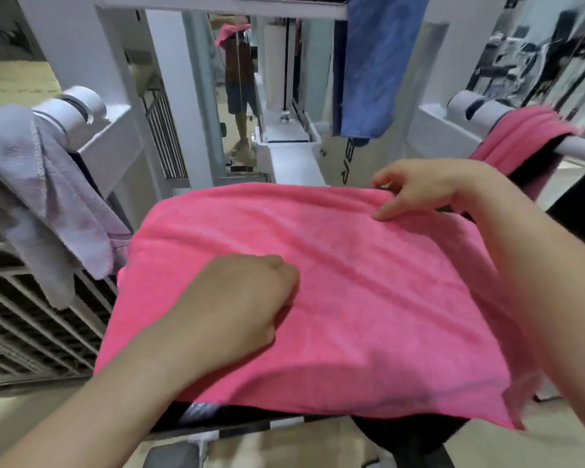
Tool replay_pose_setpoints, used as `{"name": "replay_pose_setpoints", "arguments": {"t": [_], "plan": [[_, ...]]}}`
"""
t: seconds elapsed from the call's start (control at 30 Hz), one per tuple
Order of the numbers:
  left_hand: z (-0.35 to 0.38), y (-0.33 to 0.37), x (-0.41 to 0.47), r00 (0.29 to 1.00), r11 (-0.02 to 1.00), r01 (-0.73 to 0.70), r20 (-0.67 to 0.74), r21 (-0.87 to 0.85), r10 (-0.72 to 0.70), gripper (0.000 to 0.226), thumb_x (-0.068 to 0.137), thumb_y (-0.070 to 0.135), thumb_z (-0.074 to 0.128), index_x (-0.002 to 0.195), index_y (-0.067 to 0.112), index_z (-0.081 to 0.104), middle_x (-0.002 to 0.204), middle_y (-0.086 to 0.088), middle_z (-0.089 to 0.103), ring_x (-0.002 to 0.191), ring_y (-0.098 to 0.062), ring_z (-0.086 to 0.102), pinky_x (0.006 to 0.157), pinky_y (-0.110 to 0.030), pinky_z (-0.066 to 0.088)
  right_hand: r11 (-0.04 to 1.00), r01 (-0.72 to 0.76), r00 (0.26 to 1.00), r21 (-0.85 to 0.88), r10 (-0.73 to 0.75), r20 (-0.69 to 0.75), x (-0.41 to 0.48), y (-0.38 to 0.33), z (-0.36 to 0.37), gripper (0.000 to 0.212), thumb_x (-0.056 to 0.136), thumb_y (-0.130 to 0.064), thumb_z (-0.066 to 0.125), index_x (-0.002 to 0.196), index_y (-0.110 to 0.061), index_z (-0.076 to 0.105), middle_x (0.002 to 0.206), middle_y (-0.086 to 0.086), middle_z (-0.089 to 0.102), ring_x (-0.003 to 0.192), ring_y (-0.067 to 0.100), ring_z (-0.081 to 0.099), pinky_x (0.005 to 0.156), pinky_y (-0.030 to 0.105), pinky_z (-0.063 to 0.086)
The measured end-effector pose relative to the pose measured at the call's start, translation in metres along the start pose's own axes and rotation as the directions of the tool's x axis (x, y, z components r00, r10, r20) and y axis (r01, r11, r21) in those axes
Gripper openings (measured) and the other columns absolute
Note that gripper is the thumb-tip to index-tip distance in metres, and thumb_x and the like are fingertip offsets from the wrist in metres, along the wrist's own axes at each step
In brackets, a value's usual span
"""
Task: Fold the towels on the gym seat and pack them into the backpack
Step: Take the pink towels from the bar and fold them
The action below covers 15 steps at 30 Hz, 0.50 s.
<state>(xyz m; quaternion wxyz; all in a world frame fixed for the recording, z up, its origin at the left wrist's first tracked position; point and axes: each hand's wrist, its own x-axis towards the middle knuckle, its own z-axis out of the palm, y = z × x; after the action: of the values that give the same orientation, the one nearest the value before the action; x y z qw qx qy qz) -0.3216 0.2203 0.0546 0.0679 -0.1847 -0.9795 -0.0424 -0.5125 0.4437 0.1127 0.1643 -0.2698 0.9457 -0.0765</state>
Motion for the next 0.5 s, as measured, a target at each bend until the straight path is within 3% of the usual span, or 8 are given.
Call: {"name": "replay_pose_setpoints", "arguments": {"t": [0.03, 0.1, 0.17, 0.23, 0.3, 0.4, 0.5], "plan": [[-0.003, 0.003, 0.001, 0.999, 1.0, -0.003, 0.045, 0.019, 0.002, 0.011, 0.076, 0.018, 0.057, 0.085, 0.024, 0.055, 0.082, 0.005, 0.06, 0.074, -0.024, 0.059, 0.059, -0.036, 0.045, 1.0, -0.004, 1.0, -0.03, 0.004, -0.014, 0.003, 0.008, -0.002, 0.015, 0.082, -0.036, 0.072, 0.084, -0.022, 0.066, 0.081, -0.005, 0.069, 0.08, 0.02, 0.065, 0.072, 0.034, 0.052], [-0.011, 0.008, 0.005, 0.978, 0.995, -0.016, 0.203, -0.098, 0.036, 0.015, 0.073, 0.013, 0.054, 0.077, 0.025, 0.047, 0.073, 0.007, 0.055, 0.068, -0.015, 0.052, 0.061, -0.035, 0.043, 0.999, -0.012, 0.993, -0.041, 0.007, -0.115, 0.013, 0.018, -0.003, 0.02, 0.081, -0.035, 0.073, 0.074, -0.019, 0.064, 0.073, -0.002, 0.065, 0.073, 0.021, 0.061, 0.063, 0.032, 0.046], [-0.023, 0.018, 0.016, 0.927, 0.969, 0.017, 0.367, -0.245, 0.076, 0.014, 0.076, 0.009, 0.056, 0.074, 0.022, 0.051, 0.064, 0.009, 0.054, 0.064, -0.008, 0.049, 0.061, -0.026, 0.042, 0.999, 0.014, 0.973, -0.039, -0.023, -0.229, 0.023, 0.019, -0.001, 0.029, 0.081, -0.036, 0.073, 0.065, -0.018, 0.057, 0.067, -0.001, 0.058, 0.068, 0.022, 0.054, 0.057, 0.03, 0.039], [-0.031, 0.019, 0.037, 0.903, 0.954, 0.069, 0.425, -0.291, 0.064, 0.012, 0.084, 0.014, 0.059, 0.074, 0.021, 0.058, 0.061, 0.012, 0.057, 0.062, -0.002, 0.052, 0.062, -0.018, 0.042, 0.997, 0.049, 0.96, -0.065, -0.065, -0.274, 0.029, 0.018, -0.001, 0.033, 0.081, -0.041, 0.073, 0.068, -0.014, 0.059, 0.069, 0.003, 0.059, 0.07, 0.024, 0.053, 0.06, 0.031, 0.039], [-0.034, 0.015, 0.072, 0.959, 0.968, 0.071, 0.284, -0.24, 0.0, 0.012, 0.089, 0.022, 0.057, 0.08, 0.023, 0.065, 0.07, 0.016, 0.063, 0.069, 0.0, 0.056, 0.071, -0.021, 0.046, 0.999, 0.051, 0.976, -0.01, -0.052, -0.21, 0.029, 0.026, -0.007, 0.036, 0.076, -0.05, 0.074, 0.086, -0.017, 0.067, 0.08, -0.003, 0.064, 0.076, 0.018, 0.059, 0.072, 0.033, 0.048], [-0.016, -0.001, 0.131, 0.985, 0.983, 0.151, -0.07, -0.105, -0.159, 0.02, 0.093, 0.031, 0.052, 0.105, 0.027, 0.069, 0.103, 0.004, 0.068, 0.096, -0.019, 0.06, 0.081, -0.033, 0.047, 0.999, 0.003, 1.0, 0.041, -0.002, -0.024, 0.021, 0.05, -0.018, 0.052, 0.065, -0.057, 0.079, 0.109, -0.034, 0.063, 0.096, -0.008, 0.064, 0.088, 0.016, 0.063, 0.087, 0.037, 0.052], [0.013, -0.01, 0.165, 0.968, 0.973, 0.226, -0.096, -0.051, -0.23, 0.026, 0.093, 0.046, 0.051, 0.107, 0.027, 0.062, 0.104, -0.003, 0.057, 0.098, -0.025, 0.054, 0.081, -0.039, 0.047, 0.969, -0.106, 0.985, 0.225, 0.072, 0.154, 0.014, 0.084, -0.026, 0.045, 0.061, -0.041, 0.088, 0.097, -0.041, 0.061, 0.107, 0.006, 0.065, 0.09, 0.029, 0.068, 0.082, 0.058, 0.055]]}}
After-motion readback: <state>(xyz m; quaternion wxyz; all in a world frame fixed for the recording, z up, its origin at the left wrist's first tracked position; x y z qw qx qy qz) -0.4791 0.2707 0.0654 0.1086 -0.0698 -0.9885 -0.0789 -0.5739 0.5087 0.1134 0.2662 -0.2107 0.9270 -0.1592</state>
